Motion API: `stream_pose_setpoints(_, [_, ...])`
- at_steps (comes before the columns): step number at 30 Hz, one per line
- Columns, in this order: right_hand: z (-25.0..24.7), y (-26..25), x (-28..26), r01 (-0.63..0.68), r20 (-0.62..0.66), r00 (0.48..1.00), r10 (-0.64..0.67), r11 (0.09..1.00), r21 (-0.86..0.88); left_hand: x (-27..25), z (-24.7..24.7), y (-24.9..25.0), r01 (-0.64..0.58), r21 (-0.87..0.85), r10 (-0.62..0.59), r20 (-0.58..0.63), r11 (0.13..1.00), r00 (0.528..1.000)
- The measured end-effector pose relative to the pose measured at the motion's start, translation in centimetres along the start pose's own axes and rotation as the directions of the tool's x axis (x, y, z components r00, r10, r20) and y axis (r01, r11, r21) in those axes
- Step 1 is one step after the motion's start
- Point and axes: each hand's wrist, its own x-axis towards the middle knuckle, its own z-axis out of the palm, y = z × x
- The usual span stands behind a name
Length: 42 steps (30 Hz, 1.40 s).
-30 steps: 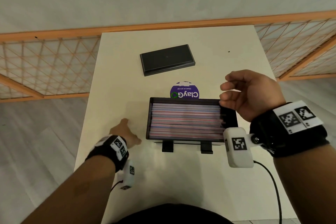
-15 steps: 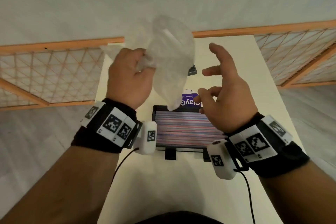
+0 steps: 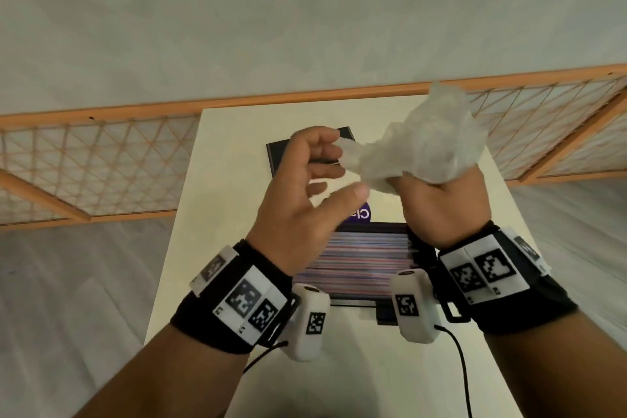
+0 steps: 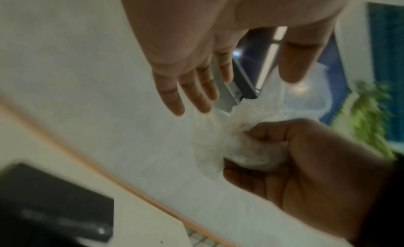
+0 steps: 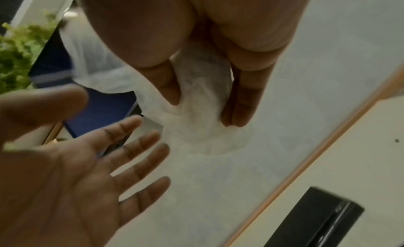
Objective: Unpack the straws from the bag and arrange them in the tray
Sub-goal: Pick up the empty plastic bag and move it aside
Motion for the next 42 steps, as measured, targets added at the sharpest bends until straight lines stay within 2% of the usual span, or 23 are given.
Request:
stream_pose_setpoints(1, [-0.3,0.0,0.3,0.028,-0.041,0.999,-0.021,0.986,0.163,-0.3,-0.2,0.1,-0.100,0.150,0.096,0.032,0.984,0.995])
stream_pose_setpoints(2, [-0.4,-0.3,0.4,0.012,-0.002,1.000,-0.012,0.971,0.238,-0.3,-0.3,-0.1,-0.186,0.262,0.164,0.106,0.947,0.981])
stream_pose_setpoints(4, [-0.3,-1.4,0.2,-0.081,0.177,0.984,0.012,0.918,0.389,-0.3,0.4,-0.3,-0.255,0.337,0.172,0.256,0.906,0.951])
stream_pose_setpoints(5, [-0.4,-1.6,0.2,-0.241,0.331,0.940,0.081,0.844,0.479,-0.3,1.0,-0.4,-0.259,0.321,0.164,0.296,0.911,0.941])
stream_pose_setpoints(6, [-0.4,-1.7,0.1,-0.271,0.425,0.905,0.029,0.809,0.522,-0.2,1.4,-0.6,-0.269,0.291,0.178,0.304,0.918,0.936])
stream_pose_setpoints(8, [0.1,-0.9,-0.3,-0.443,0.529,0.848,0.038,0.599,0.667,-0.2,1.9,-1.0,-0.278,0.274,0.213,0.242,0.921,0.947])
stream_pose_setpoints(9, [0.5,-0.4,-0.5,-0.366,0.436,0.899,0.046,0.624,0.690,-0.1,1.9,-1.1,-0.278,0.311,0.226,0.192,0.909,0.955])
stream_pose_setpoints(11, [0.6,-0.7,-0.7,-0.495,0.554,0.826,0.101,0.600,0.628,0.2,1.7,-1.8,-0.251,0.457,0.235,0.092,0.853,0.968])
stream_pose_setpoints(12, [0.7,-0.9,-0.9,-0.488,0.545,0.827,0.139,0.660,0.571,0.4,1.5,-2.2,-0.223,0.523,0.234,0.047,0.822,0.971])
stream_pose_setpoints(14, [0.5,-1.1,-1.3,-0.316,0.345,0.924,0.168,0.842,0.437,0.7,1.2,-2.9,-0.188,0.608,0.239,-0.003,0.771,0.971])
stream_pose_setpoints(15, [0.3,-1.3,-1.5,-0.161,0.199,0.975,0.103,0.940,0.300,0.7,1.1,-3.1,-0.179,0.646,0.237,-0.002,0.742,0.972])
stream_pose_setpoints(16, [0.2,-1.3,-1.6,-0.023,0.132,0.991,0.000,0.984,0.175,0.8,1.1,-3.2,-0.188,0.674,0.242,0.014,0.715,0.970])
stream_pose_setpoints(18, [0.6,-1.5,-2.3,0.172,0.181,0.967,-0.179,0.984,0.054,0.8,1.3,-3.0,-0.226,0.651,0.254,0.053,0.725,0.966])
stream_pose_setpoints(20, [0.9,-1.9,-2.5,0.220,0.283,0.930,-0.235,0.972,0.086,0.8,1.7,-2.5,-0.195,0.545,0.213,0.029,0.815,0.977])
stream_pose_setpoints(24, [1.3,-1.5,-1.3,0.144,0.277,0.948,-0.160,0.987,0.078,0.5,2.5,-3.0,-0.188,0.423,0.242,-0.078,0.886,0.967])
stream_pose_setpoints(28, [1.8,-1.1,-1.2,-0.062,0.343,0.938,-0.040,0.957,0.282,0.2,2.2,-3.2,-0.171,0.291,0.154,0.081,0.941,0.985])
stream_pose_setpoints(30, [2.0,-0.9,-1.4,-0.245,0.392,0.916,0.081,0.888,0.388,-0.2,2.4,-3.0,-0.226,0.346,0.195,0.122,0.911,0.973])
stream_pose_setpoints(32, [2.2,-0.9,-1.4,-0.404,0.454,0.873,0.180,0.788,0.465,-0.6,2.9,-3.0,-0.275,0.413,0.257,0.098,0.868,0.961])
stream_pose_setpoints(34, [2.4,-0.5,-1.5,-0.436,0.461,0.863,0.206,0.765,0.474,-0.7,3.0,-3.1,-0.268,0.440,0.269,0.060,0.857,0.961])
stream_pose_setpoints(36, [2.2,0.0,-2.0,-0.312,0.383,0.909,0.164,0.877,0.364,-0.3,2.5,-3.0,-0.211,0.439,0.240,-0.011,0.873,0.971])
stream_pose_setpoints(38, [1.9,0.1,-2.8,-0.044,0.264,0.965,-0.003,0.984,0.171,0.2,1.7,-2.7,-0.162,0.457,0.216,-0.069,0.875,0.974])
stream_pose_setpoints(40, [1.7,-0.3,-3.5,0.158,0.244,0.953,-0.181,0.981,0.109,0.4,1.5,-2.5,-0.128,0.454,0.178,-0.068,0.882,0.982])
stream_pose_setpoints(42, [2.0,-0.2,-3.4,0.169,0.285,0.938,-0.199,0.977,0.129,0.2,1.8,-2.4,-0.121,0.411,0.152,-0.045,0.904,0.987])
